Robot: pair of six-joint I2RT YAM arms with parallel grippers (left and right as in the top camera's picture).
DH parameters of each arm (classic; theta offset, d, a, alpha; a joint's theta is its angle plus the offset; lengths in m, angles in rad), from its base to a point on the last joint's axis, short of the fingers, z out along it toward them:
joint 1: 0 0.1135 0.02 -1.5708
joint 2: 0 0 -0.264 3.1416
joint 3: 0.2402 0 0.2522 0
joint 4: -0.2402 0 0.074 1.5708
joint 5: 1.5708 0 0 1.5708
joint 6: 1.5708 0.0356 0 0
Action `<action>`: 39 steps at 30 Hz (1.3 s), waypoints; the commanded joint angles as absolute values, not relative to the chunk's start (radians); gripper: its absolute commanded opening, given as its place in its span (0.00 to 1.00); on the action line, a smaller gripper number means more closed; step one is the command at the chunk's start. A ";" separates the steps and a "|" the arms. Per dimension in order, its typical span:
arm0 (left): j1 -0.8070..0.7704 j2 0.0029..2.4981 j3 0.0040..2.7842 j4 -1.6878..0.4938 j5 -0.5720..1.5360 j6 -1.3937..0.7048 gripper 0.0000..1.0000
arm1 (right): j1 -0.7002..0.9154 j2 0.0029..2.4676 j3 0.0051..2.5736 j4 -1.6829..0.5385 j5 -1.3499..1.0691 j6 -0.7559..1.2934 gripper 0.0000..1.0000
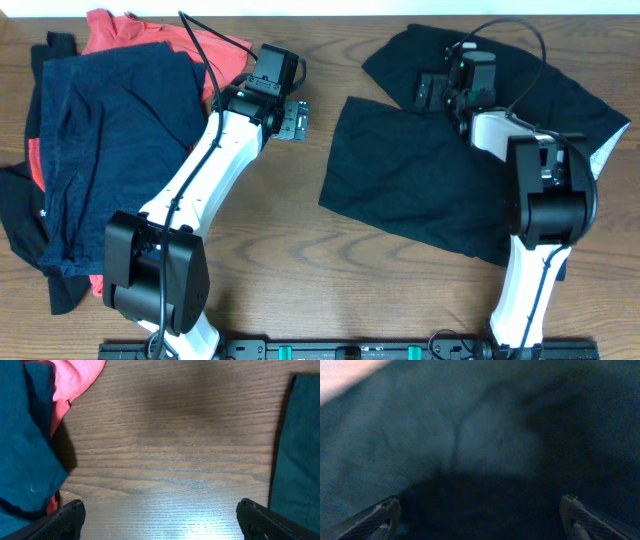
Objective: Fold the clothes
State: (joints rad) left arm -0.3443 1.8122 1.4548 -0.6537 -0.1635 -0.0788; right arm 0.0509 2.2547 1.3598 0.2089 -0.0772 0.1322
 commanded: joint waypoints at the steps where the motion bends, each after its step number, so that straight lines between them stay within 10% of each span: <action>1: -0.341 1.811 1.463 -0.659 -0.166 -0.080 0.98 | 0.060 2.291 1.367 0.213 -0.032 0.144 0.99; 39: -0.169 1.811 1.463 -0.703 -0.165 -0.039 0.98 | 0.405 2.184 1.376 -0.577 -0.335 0.100 0.99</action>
State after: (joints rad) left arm -0.1711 1.8122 1.4548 -0.6994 -0.1638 -0.0479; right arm 0.4057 2.1342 1.4528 -0.5129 -0.1207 0.0517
